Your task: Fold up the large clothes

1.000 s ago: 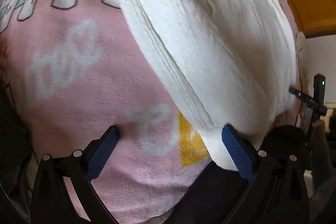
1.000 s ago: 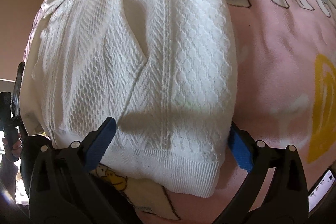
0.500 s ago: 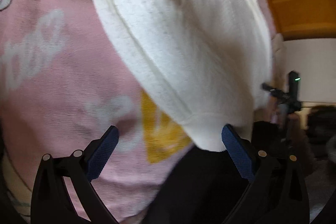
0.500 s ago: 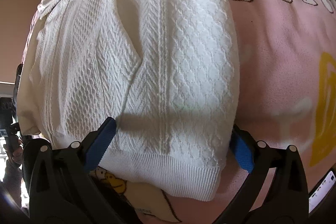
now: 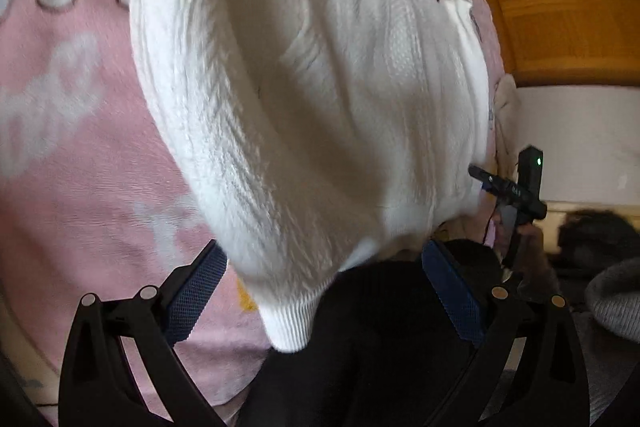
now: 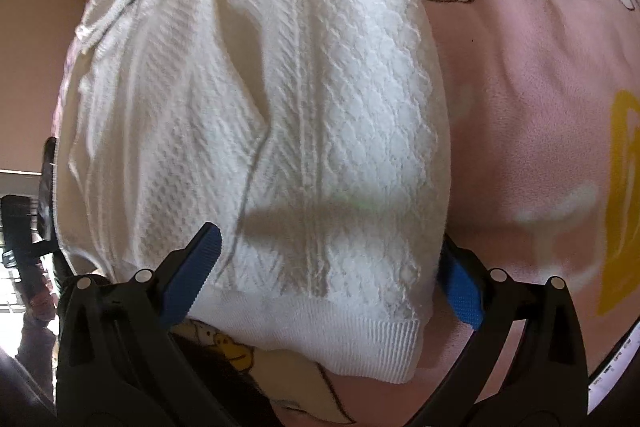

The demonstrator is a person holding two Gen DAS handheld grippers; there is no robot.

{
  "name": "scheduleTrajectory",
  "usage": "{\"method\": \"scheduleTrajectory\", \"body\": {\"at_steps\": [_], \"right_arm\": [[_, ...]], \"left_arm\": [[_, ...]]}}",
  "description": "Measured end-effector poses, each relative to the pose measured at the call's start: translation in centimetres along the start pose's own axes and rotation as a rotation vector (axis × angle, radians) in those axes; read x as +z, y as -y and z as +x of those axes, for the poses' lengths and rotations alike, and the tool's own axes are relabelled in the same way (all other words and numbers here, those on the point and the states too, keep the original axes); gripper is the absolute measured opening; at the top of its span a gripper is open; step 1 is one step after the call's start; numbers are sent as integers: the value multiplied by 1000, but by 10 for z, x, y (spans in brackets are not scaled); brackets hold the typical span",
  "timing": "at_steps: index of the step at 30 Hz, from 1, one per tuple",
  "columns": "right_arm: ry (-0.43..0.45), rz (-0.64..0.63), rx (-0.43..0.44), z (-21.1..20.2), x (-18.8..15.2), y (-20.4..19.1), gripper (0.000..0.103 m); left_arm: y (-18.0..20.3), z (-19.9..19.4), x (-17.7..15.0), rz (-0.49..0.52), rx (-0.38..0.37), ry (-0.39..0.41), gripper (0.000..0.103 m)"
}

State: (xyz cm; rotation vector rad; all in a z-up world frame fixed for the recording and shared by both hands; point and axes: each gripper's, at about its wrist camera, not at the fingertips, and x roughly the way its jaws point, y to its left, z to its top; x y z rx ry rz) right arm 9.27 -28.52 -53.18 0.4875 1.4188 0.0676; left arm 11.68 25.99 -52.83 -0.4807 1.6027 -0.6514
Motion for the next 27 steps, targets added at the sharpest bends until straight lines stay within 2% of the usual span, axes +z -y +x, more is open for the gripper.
{"method": "scheduleTrajectory", "body": {"at_steps": [3, 6, 7, 9, 11, 12, 13, 14, 16, 17, 19, 22, 24, 25, 27], "right_arm": [[-9, -30, 16, 1, -2, -5, 98], [-27, -45, 29, 11, 0, -2, 98], [-23, -37, 40, 13, 1, 1, 98], [-21, -45, 29, 12, 0, -1, 95], [0, -96, -32, 7, -4, -10, 84], [3, -108, -57, 7, -5, -12, 74], [8, -118, -75, 3, -7, -13, 66], [13, -115, -79, 0, -7, -14, 61], [16, -93, -68, -7, -7, -12, 42], [16, -95, -61, -9, -7, -13, 37], [7, -105, -39, -11, -7, -14, 37], [-24, -98, 42, -11, -4, -12, 39], [-50, -104, 40, -4, -2, -11, 45], [-63, -99, 39, 3, -1, -8, 51], [-69, -88, 69, 7, -2, 0, 54]], "left_arm": [[3, 12, 4, -25, -47, 9, 95], [12, 19, 9, -8, -12, 17, 95], [15, 22, 10, 0, 9, 14, 92], [24, 24, 10, 35, 74, 7, 75], [30, 24, 11, 65, 144, 6, 45], [31, 24, 12, 65, 164, 4, 41], [31, 23, 12, 59, 170, 5, 32], [32, 22, 14, 56, 164, 4, 26], [35, 23, 15, 63, 182, -1, 23], [39, 24, 17, 73, 197, -2, 21], [44, 25, 19, 84, 198, 1, 20], [45, 27, 23, 86, 186, -11, 21], [36, 31, 23, 71, 190, -28, 37], [29, 34, 21, 48, 208, -41, 60], [19, 41, 18, 37, 226, -42, 63]]}}
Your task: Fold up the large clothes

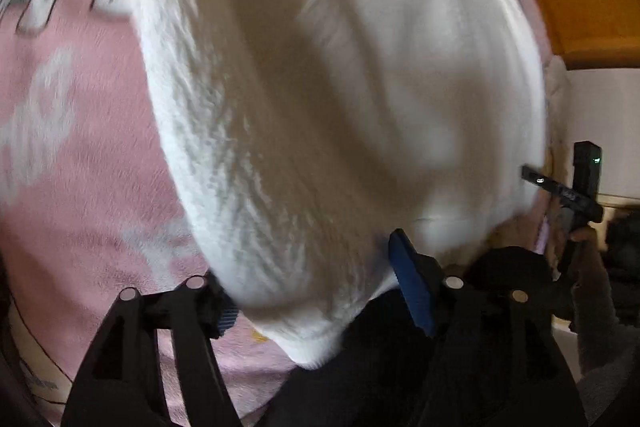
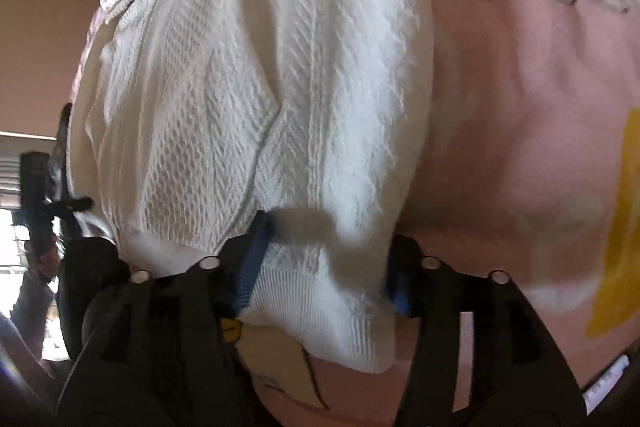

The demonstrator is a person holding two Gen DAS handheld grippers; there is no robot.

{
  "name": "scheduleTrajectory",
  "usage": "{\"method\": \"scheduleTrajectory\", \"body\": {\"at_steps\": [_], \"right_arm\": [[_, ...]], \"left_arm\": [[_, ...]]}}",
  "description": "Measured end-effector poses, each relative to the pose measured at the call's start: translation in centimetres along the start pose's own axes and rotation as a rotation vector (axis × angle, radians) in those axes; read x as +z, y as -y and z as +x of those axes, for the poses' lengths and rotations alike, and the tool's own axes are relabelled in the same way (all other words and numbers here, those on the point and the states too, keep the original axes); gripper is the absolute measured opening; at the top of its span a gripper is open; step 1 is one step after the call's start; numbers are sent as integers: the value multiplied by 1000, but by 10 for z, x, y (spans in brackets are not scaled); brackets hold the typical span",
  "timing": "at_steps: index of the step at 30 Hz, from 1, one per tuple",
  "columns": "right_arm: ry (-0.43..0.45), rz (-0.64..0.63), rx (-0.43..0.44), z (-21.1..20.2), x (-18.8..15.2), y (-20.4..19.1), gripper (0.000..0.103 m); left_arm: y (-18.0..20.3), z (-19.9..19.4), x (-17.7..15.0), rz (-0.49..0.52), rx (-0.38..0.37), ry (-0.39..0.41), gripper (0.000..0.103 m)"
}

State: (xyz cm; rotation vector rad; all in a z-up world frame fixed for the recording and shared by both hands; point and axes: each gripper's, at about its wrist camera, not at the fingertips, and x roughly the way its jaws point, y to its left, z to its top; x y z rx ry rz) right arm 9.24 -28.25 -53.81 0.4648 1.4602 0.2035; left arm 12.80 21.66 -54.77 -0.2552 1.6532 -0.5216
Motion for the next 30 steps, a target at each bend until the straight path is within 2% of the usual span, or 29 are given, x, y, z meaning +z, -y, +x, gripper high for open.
{"method": "scheduleTrajectory", "body": {"at_steps": [1, 2, 3, 4, 5, 6, 7, 10, 14, 19, 24, 26, 30], "right_arm": [[4, -4, 6, 2, 1, 0, 53], [13, -11, 3, 3, 0, 0, 51], [21, -17, -5, 3, -1, -1, 44], [34, -12, 2, -1, -2, -1, 31], [44, 14, 24, -5, -4, 3, 25], [55, 53, 78, -9, -5, 6, 13], [56, 59, 104, -13, -5, 8, 10], [83, 48, 125, -21, -3, -8, 8], [162, 64, 263, -44, 13, -34, 8], [232, 51, 382, -78, 47, -60, 8], [337, 48, 435, -126, 81, -67, 8], [374, 52, 448, -146, 93, -59, 8], [443, 16, 463, -168, 139, -63, 8]], "left_arm": [[-2, 2, -1, -3, -7, 9, 59], [-2, 3, -1, -1, -18, 11, 43], [-1, 3, 0, 3, -24, 8, 35], [0, 3, 1, 1, -46, 2, 22], [2, 2, 3, -9, -62, 8, 19], [3, 1, 3, -5, -55, 8, 19], [9, 0, 4, 16, -30, 11, 17], [28, -11, 8, 53, -5, 45, 16], [53, -37, 21, 102, -7, 107, 16], [87, -88, 44, 189, -17, 224, 16], [78, -140, 73, 167, -54, 350, 16], [73, -155, 89, 145, -90, 395, 16], [64, -180, 125, 144, -107, 502, 16]]}}
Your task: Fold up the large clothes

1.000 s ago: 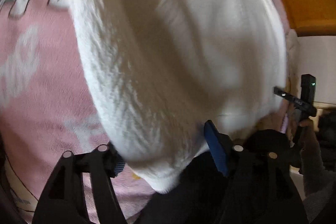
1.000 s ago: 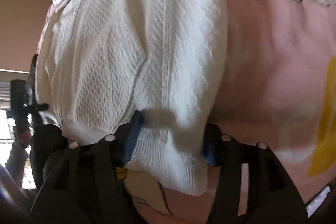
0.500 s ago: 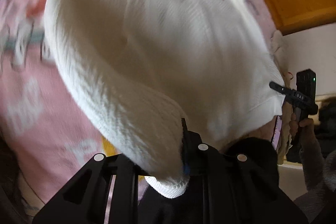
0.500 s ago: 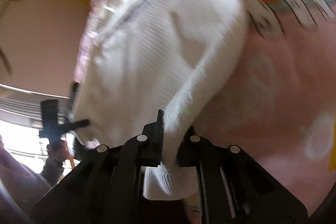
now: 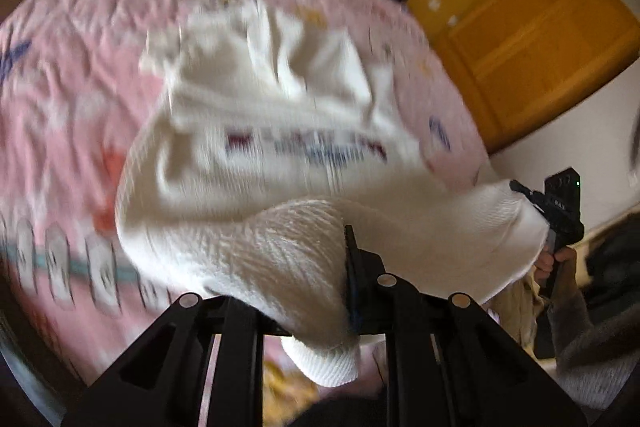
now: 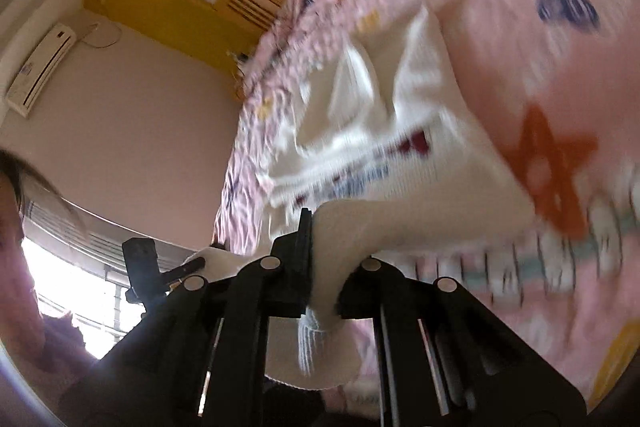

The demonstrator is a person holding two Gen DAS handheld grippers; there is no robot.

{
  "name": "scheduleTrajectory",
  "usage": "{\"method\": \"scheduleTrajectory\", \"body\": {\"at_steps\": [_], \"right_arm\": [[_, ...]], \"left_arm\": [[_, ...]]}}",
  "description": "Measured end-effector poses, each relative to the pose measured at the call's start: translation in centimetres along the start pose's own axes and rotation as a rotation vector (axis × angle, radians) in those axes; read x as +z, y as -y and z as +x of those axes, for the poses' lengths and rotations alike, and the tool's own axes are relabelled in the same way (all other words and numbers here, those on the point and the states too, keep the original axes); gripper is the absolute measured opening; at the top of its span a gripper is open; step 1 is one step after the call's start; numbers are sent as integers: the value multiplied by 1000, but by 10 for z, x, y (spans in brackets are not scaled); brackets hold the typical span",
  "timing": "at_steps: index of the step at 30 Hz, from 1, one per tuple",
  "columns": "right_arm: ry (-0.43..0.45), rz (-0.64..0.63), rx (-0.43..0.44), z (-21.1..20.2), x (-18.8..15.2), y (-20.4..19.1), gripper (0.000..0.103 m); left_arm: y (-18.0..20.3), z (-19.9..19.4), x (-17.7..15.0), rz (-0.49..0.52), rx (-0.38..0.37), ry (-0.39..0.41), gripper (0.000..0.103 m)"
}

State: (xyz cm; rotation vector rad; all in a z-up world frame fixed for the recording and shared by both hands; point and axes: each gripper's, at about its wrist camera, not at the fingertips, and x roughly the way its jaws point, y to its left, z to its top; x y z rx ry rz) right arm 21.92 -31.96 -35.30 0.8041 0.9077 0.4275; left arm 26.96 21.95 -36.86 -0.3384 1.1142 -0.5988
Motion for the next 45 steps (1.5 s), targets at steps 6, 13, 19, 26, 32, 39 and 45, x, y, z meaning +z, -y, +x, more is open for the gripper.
{"method": "scheduleTrajectory", "body": {"at_steps": [6, 13, 19, 26, 32, 39, 45], "right_arm": [[60, -38, 48, 32, 89, -5, 8], [84, -25, 45, 102, 200, -8, 8], [53, 12, -37, 167, 260, 14, 8], [-15, 138, -90, 225, 288, 71, 8], [-38, 259, -94, 256, 297, 116, 12], [-63, 499, 16, 273, 303, 165, 51], [66, 415, -25, 236, 335, 145, 79]], "left_arm": [[-21, 10, 87, 44, -10, 109, 16], [-56, 49, 191, -18, 37, 160, 16], [-83, 104, 256, -62, 81, 121, 16], [-131, 175, 290, -157, 84, -3, 17], [-153, 210, 307, -197, 32, -91, 21], [-180, 219, 324, -315, -141, -182, 28], [-188, 215, 342, -369, -200, -333, 42]]}}
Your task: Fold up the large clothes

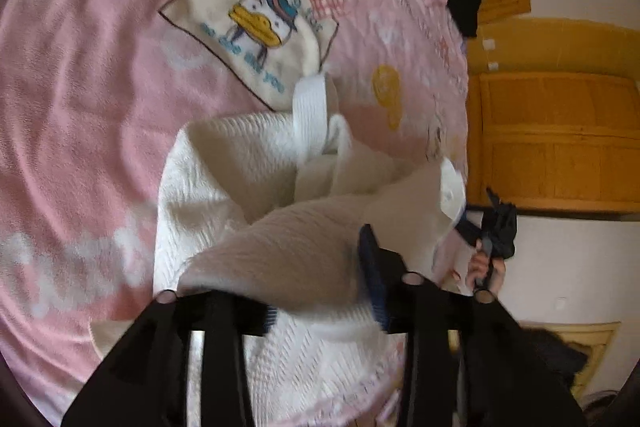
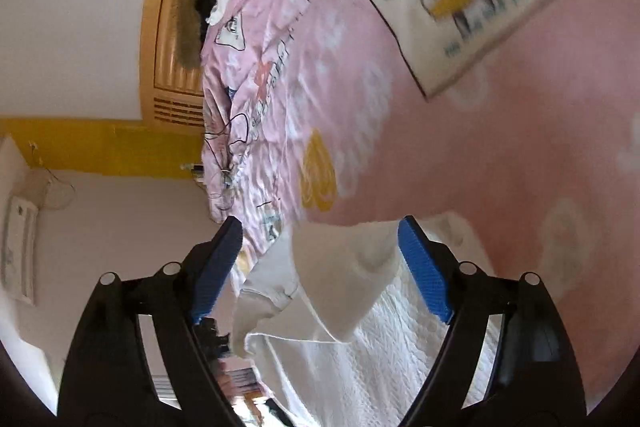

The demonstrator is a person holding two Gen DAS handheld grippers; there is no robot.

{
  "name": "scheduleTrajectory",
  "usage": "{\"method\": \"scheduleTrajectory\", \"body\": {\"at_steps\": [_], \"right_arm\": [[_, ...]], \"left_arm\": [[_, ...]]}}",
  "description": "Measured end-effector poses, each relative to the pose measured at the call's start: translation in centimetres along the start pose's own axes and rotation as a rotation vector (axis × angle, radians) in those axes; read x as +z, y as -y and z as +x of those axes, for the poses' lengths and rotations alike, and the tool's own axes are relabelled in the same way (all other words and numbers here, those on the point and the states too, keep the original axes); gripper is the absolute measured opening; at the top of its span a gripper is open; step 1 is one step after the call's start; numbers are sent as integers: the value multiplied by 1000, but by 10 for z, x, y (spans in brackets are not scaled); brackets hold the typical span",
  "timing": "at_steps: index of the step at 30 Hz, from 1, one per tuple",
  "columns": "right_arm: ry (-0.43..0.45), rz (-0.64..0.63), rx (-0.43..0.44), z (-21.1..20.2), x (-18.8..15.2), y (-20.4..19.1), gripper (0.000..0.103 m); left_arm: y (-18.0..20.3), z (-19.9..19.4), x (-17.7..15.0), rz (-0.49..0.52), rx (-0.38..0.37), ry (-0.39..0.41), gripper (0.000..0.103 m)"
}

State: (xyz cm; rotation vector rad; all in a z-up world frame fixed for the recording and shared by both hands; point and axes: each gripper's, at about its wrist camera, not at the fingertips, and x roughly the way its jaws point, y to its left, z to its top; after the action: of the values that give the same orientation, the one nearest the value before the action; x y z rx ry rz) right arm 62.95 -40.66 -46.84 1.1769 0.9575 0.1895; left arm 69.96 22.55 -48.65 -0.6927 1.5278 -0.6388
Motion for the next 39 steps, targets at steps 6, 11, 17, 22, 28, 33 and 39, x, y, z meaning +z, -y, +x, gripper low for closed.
{"method": "scheduleTrajectory", "body": {"at_steps": [6, 11, 17, 22, 28, 33, 39], "right_arm": [[-63, -193, -9, 0, -24, -45, 79], [-226, -340, 73, 37, -76, -74, 79], [-304, -410, -59, 118, -124, -74, 79], [-266, -494, -202, 159, -144, -75, 78], [-280, -525, -238, 166, -135, -66, 78], [-262, -516, -218, 158, -122, -62, 77], [-243, -653, -269, 130, -124, -73, 79]], "left_arm": [[20, -62, 22, -8, 55, 116, 94], [54, -87, 8, 66, 280, 281, 94], [78, -9, -39, 131, 254, 282, 94], [39, 60, -35, 22, 401, 267, 85], [0, 35, -15, -60, 533, 444, 80], [-14, 21, 5, -13, 719, 474, 71], [-19, 1, 2, -14, 770, 496, 77]]}}
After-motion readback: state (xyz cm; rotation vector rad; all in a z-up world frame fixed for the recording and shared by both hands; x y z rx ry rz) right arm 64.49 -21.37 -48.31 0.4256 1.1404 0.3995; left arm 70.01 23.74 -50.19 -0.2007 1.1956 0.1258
